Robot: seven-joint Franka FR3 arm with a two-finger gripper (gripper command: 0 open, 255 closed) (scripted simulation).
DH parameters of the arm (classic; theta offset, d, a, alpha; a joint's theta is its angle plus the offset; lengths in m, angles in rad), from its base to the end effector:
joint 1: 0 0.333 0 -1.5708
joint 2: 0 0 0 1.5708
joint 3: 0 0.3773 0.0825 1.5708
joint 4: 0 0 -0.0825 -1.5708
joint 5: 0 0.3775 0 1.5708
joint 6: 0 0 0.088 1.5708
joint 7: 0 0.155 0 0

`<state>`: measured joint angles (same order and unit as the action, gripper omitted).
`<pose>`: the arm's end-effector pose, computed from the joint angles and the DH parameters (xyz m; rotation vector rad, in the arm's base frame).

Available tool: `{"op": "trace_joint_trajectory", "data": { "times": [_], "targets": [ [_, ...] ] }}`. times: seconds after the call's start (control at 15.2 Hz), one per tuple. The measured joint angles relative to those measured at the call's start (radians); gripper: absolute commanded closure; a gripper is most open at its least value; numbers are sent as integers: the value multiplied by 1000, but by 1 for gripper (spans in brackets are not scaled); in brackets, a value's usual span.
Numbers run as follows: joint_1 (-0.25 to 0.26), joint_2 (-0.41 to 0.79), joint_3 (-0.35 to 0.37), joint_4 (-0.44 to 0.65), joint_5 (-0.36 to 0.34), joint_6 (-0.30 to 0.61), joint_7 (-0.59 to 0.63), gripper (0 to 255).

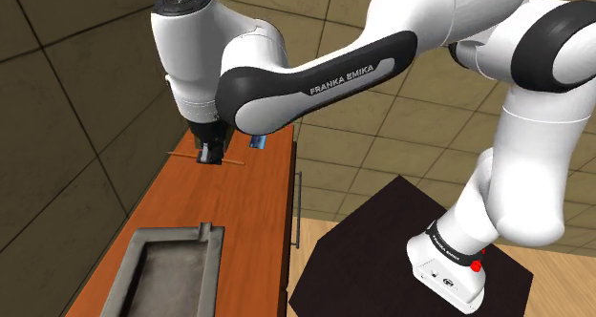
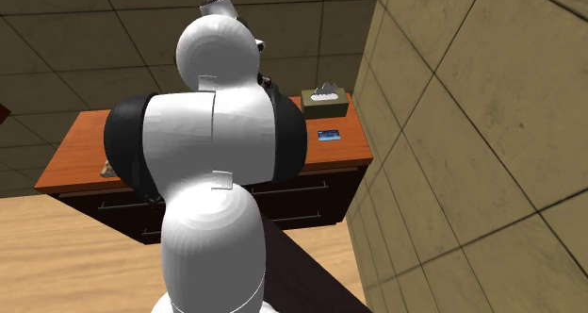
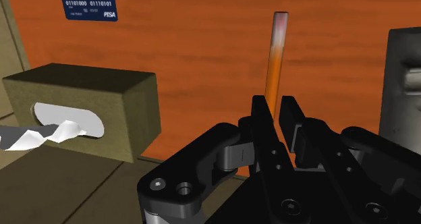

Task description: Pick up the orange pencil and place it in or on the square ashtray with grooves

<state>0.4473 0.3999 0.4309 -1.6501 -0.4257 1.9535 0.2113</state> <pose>0.4878 0.4641 0.4074 2.6823 1.1539 0.1073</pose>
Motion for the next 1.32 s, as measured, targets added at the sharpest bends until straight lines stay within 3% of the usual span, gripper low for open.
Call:
{"op": "trace_joint_trajectory", "data": {
  "times": [0.46, 1.12, 1.32],
  "targets": [
    [113, 13, 44, 24, -6, -53, 144, 255],
    [315, 136, 82, 230, -39, -197, 324, 255],
    [342, 164, 82, 255, -48, -201, 347, 255]
  ]
}}
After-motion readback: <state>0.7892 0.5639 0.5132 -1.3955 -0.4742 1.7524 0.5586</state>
